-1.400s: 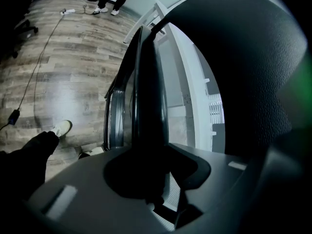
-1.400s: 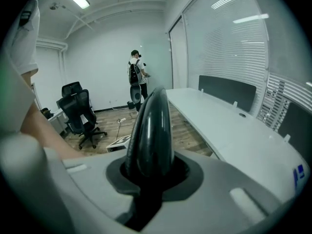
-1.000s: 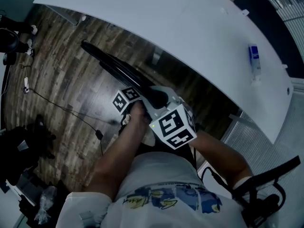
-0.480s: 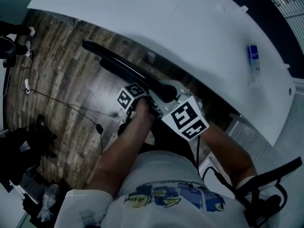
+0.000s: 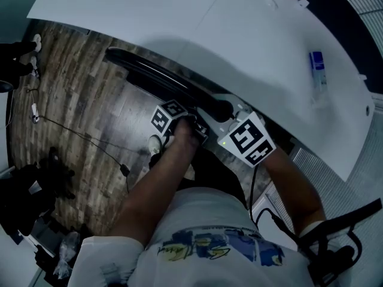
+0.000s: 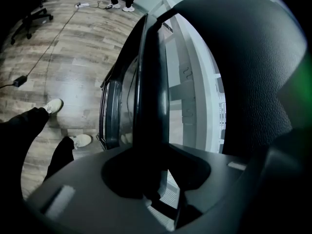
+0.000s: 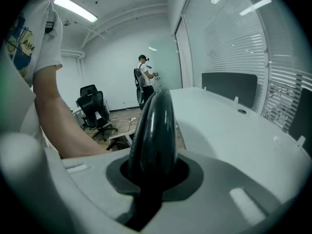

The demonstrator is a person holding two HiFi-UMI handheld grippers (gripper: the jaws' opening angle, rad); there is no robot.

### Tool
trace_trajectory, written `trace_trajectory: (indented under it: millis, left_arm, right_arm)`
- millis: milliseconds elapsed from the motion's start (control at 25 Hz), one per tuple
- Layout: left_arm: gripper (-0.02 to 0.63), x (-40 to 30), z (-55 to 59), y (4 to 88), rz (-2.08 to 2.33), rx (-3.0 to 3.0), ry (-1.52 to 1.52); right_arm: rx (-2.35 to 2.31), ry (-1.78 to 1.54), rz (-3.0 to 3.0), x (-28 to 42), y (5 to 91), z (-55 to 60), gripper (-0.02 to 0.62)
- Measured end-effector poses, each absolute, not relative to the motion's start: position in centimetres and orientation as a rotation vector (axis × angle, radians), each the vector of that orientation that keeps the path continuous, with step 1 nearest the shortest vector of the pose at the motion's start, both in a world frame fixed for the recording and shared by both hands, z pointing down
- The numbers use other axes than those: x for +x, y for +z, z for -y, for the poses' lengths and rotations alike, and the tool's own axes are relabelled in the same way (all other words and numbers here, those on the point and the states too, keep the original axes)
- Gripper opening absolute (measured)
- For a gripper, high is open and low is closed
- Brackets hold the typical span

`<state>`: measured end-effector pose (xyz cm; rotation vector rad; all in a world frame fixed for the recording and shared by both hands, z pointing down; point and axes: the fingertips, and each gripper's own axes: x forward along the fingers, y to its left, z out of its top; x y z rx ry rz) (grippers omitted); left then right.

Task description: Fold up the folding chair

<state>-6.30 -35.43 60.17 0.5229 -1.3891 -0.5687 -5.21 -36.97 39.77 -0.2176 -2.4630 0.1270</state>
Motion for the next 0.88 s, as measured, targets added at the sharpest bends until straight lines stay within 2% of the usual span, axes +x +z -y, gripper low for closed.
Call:
trace_trajectory:
  millis: [880]
  left_arm:
    - [0.138, -6.4, 40.3, 60.5, 1.277, 0.633, -0.551]
  right_arm:
    - [-0.218, 0.200, 2.486, -5.0, 41.0, 44.2, 0.057]
